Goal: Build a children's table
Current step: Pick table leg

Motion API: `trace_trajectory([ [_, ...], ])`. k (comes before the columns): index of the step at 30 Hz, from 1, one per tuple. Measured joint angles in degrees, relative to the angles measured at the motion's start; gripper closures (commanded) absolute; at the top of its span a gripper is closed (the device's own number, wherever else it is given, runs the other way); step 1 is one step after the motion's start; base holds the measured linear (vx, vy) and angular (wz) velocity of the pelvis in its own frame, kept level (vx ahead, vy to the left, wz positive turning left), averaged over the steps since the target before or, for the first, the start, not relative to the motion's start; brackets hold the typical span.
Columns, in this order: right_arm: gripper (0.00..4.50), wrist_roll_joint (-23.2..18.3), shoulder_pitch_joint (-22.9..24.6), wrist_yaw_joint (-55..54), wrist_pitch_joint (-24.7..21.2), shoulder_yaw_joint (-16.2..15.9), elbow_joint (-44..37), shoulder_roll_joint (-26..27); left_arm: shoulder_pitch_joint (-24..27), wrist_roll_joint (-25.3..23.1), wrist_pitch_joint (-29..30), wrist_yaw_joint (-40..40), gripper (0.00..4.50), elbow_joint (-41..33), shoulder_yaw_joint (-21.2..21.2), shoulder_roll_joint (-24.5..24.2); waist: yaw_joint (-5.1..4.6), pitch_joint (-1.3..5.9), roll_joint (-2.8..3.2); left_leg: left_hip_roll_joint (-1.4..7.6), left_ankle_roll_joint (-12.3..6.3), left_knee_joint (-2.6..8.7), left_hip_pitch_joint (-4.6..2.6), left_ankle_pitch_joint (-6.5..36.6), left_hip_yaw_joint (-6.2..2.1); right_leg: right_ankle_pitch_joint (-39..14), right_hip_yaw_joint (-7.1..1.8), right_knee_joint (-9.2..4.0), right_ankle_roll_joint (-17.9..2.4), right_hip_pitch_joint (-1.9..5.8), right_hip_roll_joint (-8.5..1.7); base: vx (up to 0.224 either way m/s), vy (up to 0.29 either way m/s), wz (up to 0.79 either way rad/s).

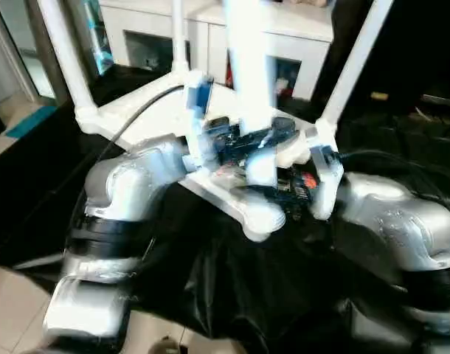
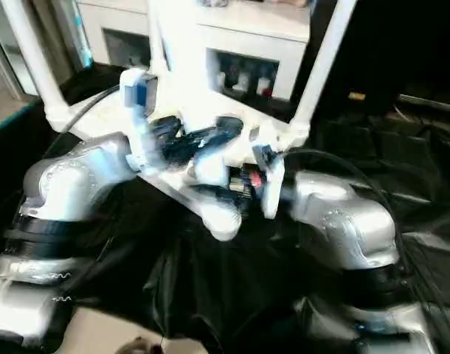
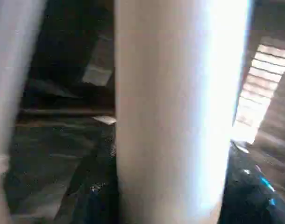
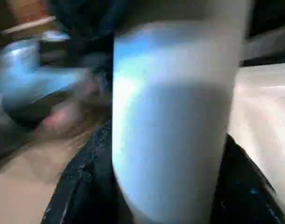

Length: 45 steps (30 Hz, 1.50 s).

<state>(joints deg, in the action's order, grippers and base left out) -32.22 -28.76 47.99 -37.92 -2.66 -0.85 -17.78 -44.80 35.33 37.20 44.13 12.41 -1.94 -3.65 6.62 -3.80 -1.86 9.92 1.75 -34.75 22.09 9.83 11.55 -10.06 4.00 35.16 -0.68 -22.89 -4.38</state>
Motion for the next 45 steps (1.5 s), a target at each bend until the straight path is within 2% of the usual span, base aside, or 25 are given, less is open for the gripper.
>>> trace_trajectory([
  [3, 2.54, 0.8, 0.0, -2.7, 0.5, 0.2, 1.0, 0.4, -0.1, -1.3, -0.9, -3.7, 2.57, 1.2, 0.1, 0.9, -0.27, 0.0, 0.0, 0.0, -0.01, -0.02, 0.0, 0.0, 0.02, 0.0, -0.01, -0.03, 0.0, 0.0, -0.01, 0.0, 0.0, 0.0],
  [13, 2.54, 0.9, -0.1, -3.2, 0.7, 0.5, 1.2, 0.3, -1.0, -1.3, -1.3, -4.3, 2.57, 2.7, 0.1, 1.1, -0.14, 0.0, 0.0, 0.0, -0.02, 0.13, 0.05, 0.0, 0.02, 0.0, 0.01, -0.06, 0.1, -0.08, 0.01, 0.0, 0.0, 0.0],
  [14, 2.54, 0.8, -0.1, -3.2, 0.9, 0.6, 1.3, 0.3, -1.2, -1.1, -1.4, -4.3, 2.22, 2.9, 0.1, 1.1, -0.14, 0.0, 0.0, 0.0, -0.02, 0.12, 0.04, 0.0, 0.02, 0.0, 0.01, -0.06, 0.1, -0.07, 0.01, 0.0, 0.0, 0.0],
  [16, 2.54, 0.9, -0.2, -3.2, 1.2, 0.6, 1.3, 0.3, -1.9, -0.1, -0.7, -4.3, 1.87, 3.5, -0.1, 0.9, -0.14, 0.0, 0.0, 0.0, -0.03, 0.1, 0.03, 0.0, 0.02, 0.0, 0.01, -0.03, 0.1, -0.07, 0.01, 0.0, 0.0, 0.0],
  [18, 2.54, 1.4, 0.1, -2.9, 1.5, -0.1, 1.3, -0.5, -3.1, 0.9, -0.1, -4.4, 1.79, 3.6, -1.8, -0.2, -0.23, 0.0, 0.0, 0.01, -0.03, 0.1, 0.01, 0.0, 0.01, 0.0, 0.02, -0.01, 0.1, -0.07, 0.01, 0.0, 0.0, 0.0],
  [20, 2.55, 1.5, 1.1, -2.4, 1.4, -0.2, 1.3, -0.6, -4.6, 1.0, -0.6, -4.6, 1.45, 2.9, -3.7, -1.2, -0.19, 0.0, 0.01, 0.02, -0.02, 0.11, 0.0, 0.0, 0.01, 0.0, 0.02, -0.01, 0.1, -0.07, 0.02, 0.0, 0.0, 0.0],
  [22, 2.55, 0.8, 1.6, -0.2, 1.0, -0.2, 1.3, -1.2, -4.8, 1.2, -1.3, -2.9, 1.41, 2.4, -4.0, -2.3, -0.15, 0.0, 0.01, 0.01, -0.03, 0.11, 0.01, 0.0, 0.01, 0.0, 0.02, -0.04, 0.1, -0.05, 0.01, 0.0, 0.0, 0.0],
  [31, 2.55, -7.3, 4.2, 11.2, -4.3, -0.1, -1.2, -5.7, -3.1, 6.5, 2.8, 9.0, 1.41, 1.6, -3.3, -5.4, 0.14, 0.0, 0.0, 0.01, -0.05, 0.07, 0.02, 0.0, 0.02, 0.0, 0.01, -0.04, 0.1, -0.02, 0.01, 0.0, 0.0, 0.0],
  [32, 2.55, -8.1, 4.4, 12.4, -4.8, -0.1, -1.3, -6.0, -3.0, 6.7, 3.2, 10.0, 1.6, 1.6, -3.2, -5.4, 0.1, 0.0, 0.0, 0.01, -0.07, 0.05, 0.02, 0.0, 0.01, 0.0, 0.02, -0.04, 0.0, -0.03, 0.01, 0.0, 0.0, 0.0],
  [36, 2.55, -9.0, 4.5, 14.3, -5.9, -0.1, -1.3, -7.0, -3.0, 7.8, 4.2, 11.5, 1.81, 1.6, -3.1, -5.2, 0.06, 0.0, 0.0, 0.01, -0.07, 0.03, -0.02, 0.0, 0.01, 0.0, 0.01, 0.0, 0.0, -0.01, 0.01, 0.0, 0.0, 0.0],
  [38, 2.55, -9.5, 4.5, 14.8, -6.4, -0.1, -1.3, -7.3, -3.0, 7.9, 4.3, 11.7, 2.12, 1.6, -3.1, -4.9, 0.04, 0.0, 0.0, 0.01, -0.07, 0.03, -0.02, 0.0, 0.01, 0.0, 0.01, 0.0, 0.0, 0.0, 0.01, 0.0, 0.0, 0.0],
  [41, 2.55, -9.9, 4.7, 14.8, -6.5, -0.1, -1.3, -7.6, -3.0, 8.3, 4.5, 11.8, 2.23, 1.6, -3.1, -4.8, 0.06, 0.0, 0.0, 0.01, -0.07, 0.02, -0.01, 0.0, 0.01, 0.0, 0.01, -0.01, 0.0, 0.0, 0.01, 0.0, 0.0, 0.0],
  [43, 2.55, -9.9, 4.7, 14.8, -6.5, -0.1, -1.3, -7.6, -3.0, 8.3, 4.6, 11.9, 2.51, 1.6, -3.1, -4.8, 0.06, 0.0, 0.0, 0.01, -0.07, 0.03, 0.0, 0.0, 0.01, 0.0, 0.01, -0.02, 0.0, -0.01, 0.01, 0.0, 0.0, 0.0],
  [45, 2.55, -9.7, 4.7, 14.8, -6.4, -0.1, -1.3, -7.7, -2.9, 8.6, 4.8, 11.8, 2.53, 1.4, -3.1, -4.8, 0.07, 0.0, 0.0, 0.01, -0.08, 0.04, 0.0, 0.0, 0.01, 0.0, 0.01, -0.02, 0.0, -0.01, 0.01, 0.0, 0.0, 0.0],
])
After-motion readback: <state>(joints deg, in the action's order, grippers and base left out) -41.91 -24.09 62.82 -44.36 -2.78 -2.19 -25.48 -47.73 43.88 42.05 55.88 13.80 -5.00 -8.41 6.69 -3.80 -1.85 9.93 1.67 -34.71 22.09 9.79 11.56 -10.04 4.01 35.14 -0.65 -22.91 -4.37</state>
